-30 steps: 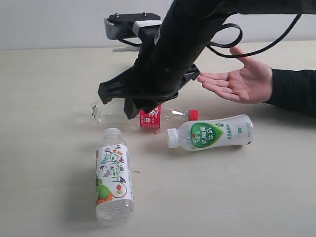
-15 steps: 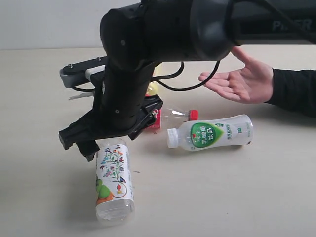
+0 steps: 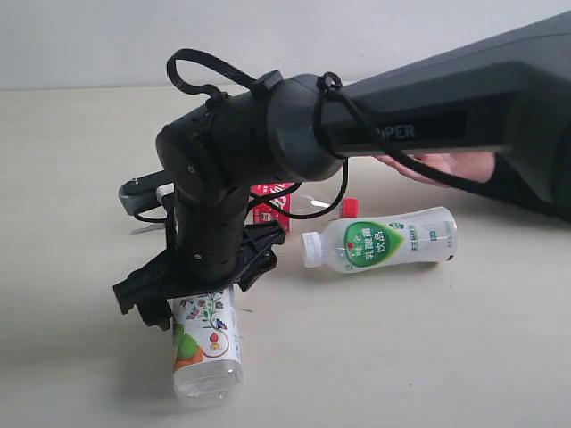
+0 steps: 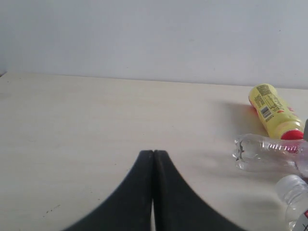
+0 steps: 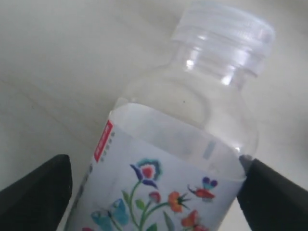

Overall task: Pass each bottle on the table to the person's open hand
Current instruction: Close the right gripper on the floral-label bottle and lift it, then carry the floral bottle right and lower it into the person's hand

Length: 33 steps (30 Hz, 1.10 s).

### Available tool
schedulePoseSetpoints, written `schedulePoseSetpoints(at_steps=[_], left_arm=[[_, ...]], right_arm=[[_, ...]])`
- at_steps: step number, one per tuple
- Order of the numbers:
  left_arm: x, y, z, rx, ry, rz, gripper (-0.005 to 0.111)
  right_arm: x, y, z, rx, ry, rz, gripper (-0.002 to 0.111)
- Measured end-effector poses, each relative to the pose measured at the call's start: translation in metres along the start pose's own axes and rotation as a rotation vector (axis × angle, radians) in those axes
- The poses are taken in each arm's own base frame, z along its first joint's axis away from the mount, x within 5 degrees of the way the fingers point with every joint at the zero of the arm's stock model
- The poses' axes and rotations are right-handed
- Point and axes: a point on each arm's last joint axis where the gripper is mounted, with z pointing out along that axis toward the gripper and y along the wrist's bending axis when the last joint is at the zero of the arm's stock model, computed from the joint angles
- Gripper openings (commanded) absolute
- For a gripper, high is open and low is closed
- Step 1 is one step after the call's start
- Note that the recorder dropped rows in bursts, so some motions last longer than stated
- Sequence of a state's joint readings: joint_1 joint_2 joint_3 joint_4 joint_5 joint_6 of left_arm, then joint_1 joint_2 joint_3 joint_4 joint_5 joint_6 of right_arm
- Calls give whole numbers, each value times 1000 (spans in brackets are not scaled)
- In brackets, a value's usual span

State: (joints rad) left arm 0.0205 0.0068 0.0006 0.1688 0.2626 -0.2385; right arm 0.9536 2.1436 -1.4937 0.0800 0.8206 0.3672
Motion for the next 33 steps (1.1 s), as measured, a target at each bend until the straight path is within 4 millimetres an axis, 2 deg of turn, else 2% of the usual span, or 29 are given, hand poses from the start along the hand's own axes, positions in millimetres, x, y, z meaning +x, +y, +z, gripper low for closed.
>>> schedulePoseSetpoints(at_steps=[4, 6, 11, 17, 20, 25, 29, 30, 33], left_arm=[[0, 0, 0, 0, 0, 0, 0], [0, 0, 0, 0, 0, 0, 0], [0, 0, 0, 0, 0, 0, 0], [0, 0, 0, 0, 0, 0, 0], [0, 0, 0, 0, 0, 0, 0], [0, 0, 0, 0, 0, 0, 0], [0, 0, 0, 0, 0, 0, 0], [0, 0, 0, 0, 0, 0, 0], [0, 0, 0, 0, 0, 0, 0]], right_arm=[[1, -1, 5, 6, 13, 3, 43], [0, 0, 3, 11, 28, 2, 27], [-5, 4, -9, 17, 52, -2, 1], [-13, 13, -31, -15, 93, -56, 0], [-14, 22, -53, -98, 79, -116, 0], [-9, 27, -116, -178, -36, -241, 0], [-1, 17, -161, -127, -127, -292, 0], [1, 10, -175, -110, -153, -288, 0], [4, -17, -199, -46, -206, -232, 0]])
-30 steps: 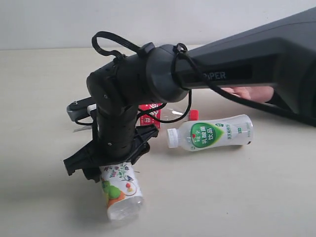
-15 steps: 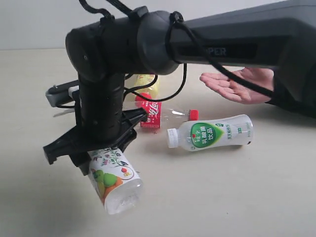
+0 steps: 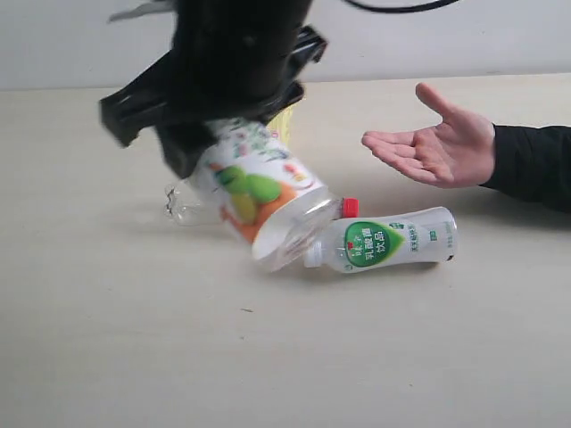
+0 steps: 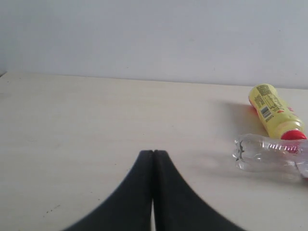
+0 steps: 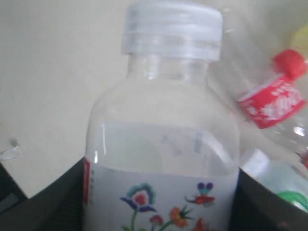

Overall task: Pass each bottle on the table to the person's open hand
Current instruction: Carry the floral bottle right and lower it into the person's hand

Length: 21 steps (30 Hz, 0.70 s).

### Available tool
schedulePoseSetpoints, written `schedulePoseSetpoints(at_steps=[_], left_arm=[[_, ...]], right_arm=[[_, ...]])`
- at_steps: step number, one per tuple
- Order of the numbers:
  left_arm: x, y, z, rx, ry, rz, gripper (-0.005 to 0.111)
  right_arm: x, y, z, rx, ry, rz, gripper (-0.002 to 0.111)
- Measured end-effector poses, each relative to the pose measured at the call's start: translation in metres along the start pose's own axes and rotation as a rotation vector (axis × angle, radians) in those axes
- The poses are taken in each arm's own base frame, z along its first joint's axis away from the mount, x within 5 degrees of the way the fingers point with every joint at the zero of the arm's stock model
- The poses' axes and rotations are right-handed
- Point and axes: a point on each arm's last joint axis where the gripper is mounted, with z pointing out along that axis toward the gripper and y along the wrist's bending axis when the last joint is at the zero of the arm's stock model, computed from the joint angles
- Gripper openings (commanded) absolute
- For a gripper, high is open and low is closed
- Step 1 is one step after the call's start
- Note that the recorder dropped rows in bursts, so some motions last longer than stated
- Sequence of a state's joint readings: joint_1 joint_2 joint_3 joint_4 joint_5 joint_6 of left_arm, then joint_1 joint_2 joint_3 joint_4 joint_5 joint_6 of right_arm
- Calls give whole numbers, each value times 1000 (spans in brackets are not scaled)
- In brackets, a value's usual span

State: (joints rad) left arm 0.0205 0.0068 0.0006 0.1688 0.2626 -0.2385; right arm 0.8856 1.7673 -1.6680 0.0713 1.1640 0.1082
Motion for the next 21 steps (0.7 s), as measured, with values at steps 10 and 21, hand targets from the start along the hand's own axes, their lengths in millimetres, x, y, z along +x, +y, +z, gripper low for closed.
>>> schedulePoseSetpoints(at_steps=[10, 21], left_arm=[[0, 0, 0, 0, 0, 0, 0], [0, 0, 0, 0, 0, 0, 0]], right_arm=[[62, -142, -25, 213, 50, 401, 0], [78, -222, 16, 206, 124, 509, 0]])
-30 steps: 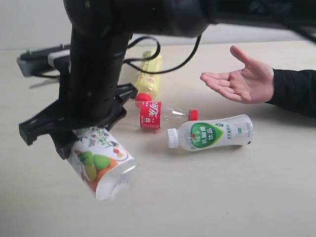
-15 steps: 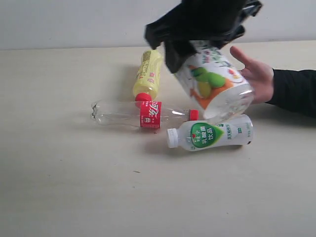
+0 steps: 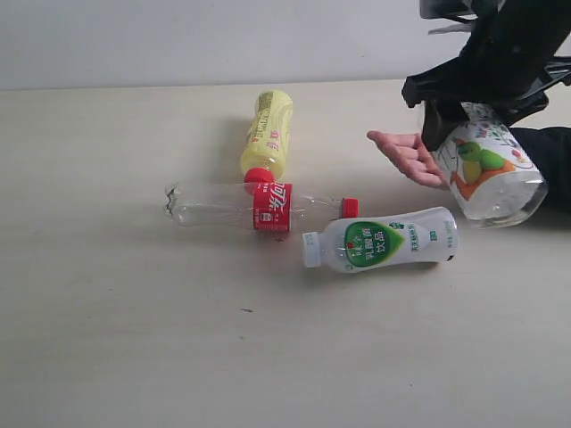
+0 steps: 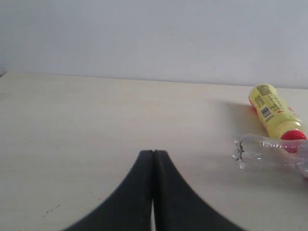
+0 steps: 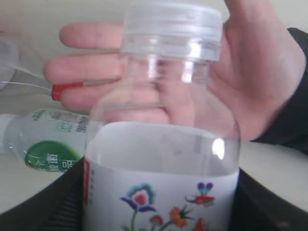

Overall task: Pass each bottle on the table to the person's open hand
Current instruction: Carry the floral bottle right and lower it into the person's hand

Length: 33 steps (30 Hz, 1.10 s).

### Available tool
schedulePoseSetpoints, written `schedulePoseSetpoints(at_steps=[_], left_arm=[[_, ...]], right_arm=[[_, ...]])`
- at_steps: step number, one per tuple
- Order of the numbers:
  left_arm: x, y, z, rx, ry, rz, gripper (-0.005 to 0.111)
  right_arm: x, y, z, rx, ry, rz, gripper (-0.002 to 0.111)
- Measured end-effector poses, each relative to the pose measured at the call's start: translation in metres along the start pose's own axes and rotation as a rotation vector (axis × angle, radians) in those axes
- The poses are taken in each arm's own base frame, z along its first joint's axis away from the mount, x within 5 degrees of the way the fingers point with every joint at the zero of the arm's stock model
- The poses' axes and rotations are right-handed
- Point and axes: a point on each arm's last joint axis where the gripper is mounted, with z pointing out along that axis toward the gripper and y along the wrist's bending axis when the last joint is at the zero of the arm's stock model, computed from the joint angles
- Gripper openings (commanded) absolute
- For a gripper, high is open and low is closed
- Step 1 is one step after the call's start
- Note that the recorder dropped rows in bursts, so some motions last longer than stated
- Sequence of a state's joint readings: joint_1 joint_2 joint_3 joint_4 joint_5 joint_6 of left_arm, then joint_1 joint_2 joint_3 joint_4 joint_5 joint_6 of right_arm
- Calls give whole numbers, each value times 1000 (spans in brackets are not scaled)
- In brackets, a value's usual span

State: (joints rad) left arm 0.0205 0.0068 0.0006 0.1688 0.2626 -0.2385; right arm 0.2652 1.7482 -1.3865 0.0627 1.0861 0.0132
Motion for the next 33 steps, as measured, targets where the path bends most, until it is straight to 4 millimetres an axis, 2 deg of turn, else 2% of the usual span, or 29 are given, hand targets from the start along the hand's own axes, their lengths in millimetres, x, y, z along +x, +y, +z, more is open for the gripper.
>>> schedulePoseSetpoints(at_steps=[4, 9, 16, 33], left_arm=[[0, 0, 0, 0, 0, 0, 0], [0, 0, 0, 0, 0, 0, 0], [0, 0, 0, 0, 0, 0, 0], [0, 0, 0, 0, 0, 0, 0]], right_arm=[[-18, 5, 4, -47, -6, 0, 0], [-32, 2, 6, -14, -2, -10, 0], [-33, 0, 21, 6, 60, -7, 0], [-40, -7, 43, 73, 51, -14, 2]])
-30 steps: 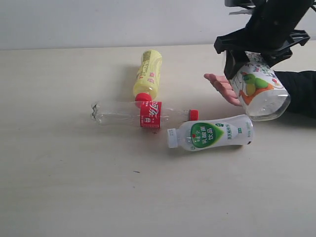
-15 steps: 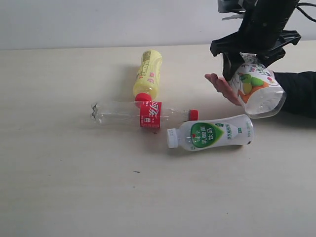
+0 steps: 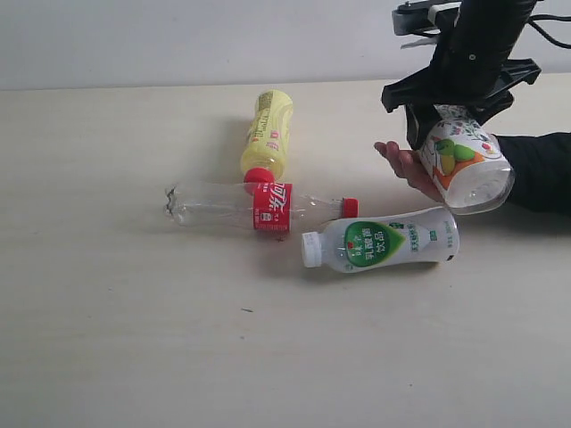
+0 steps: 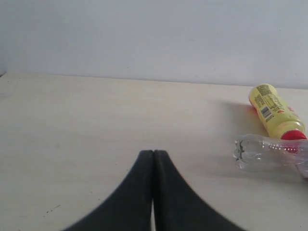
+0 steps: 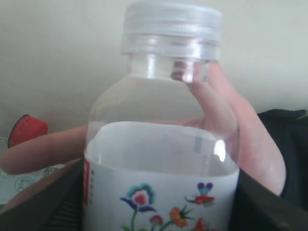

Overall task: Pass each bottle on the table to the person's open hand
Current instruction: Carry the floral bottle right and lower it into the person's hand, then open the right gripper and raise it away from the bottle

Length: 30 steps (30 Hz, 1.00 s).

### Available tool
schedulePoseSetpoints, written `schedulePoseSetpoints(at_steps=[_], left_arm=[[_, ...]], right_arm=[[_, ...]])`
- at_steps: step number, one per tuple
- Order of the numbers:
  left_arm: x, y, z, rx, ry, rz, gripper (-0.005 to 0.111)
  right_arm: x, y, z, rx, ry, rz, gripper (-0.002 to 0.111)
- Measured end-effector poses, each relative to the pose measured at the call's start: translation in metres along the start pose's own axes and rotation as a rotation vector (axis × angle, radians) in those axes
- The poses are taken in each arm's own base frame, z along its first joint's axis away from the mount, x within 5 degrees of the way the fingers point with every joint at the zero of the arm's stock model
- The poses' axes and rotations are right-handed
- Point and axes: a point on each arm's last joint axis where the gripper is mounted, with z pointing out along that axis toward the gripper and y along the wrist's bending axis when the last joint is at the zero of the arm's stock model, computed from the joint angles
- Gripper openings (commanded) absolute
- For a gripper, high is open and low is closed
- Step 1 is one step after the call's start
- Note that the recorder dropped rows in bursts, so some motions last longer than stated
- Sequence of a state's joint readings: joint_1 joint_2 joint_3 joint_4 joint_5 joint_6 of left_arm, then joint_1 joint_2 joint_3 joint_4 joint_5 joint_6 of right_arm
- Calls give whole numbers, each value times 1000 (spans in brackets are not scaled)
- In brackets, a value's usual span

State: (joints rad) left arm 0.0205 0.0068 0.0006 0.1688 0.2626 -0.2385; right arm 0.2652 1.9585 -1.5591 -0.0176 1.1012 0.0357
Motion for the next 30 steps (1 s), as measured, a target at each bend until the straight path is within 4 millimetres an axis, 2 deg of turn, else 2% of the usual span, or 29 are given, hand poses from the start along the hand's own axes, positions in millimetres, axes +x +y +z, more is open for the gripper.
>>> schedulePoseSetpoints(at_steps=[5, 16, 22, 30], left_arm=[[0, 0, 0, 0, 0, 0, 0], [0, 0, 0, 0, 0, 0, 0], [0, 0, 0, 0, 0, 0, 0], [0, 0, 0, 0, 0, 0, 0]], right_arm=[[-1, 0, 9, 1, 21, 0, 17], [-2, 0, 14, 1, 27, 0, 76], [-2, 0, 14, 4, 22, 1, 90], [-2, 0, 8, 4, 2, 1, 93]])
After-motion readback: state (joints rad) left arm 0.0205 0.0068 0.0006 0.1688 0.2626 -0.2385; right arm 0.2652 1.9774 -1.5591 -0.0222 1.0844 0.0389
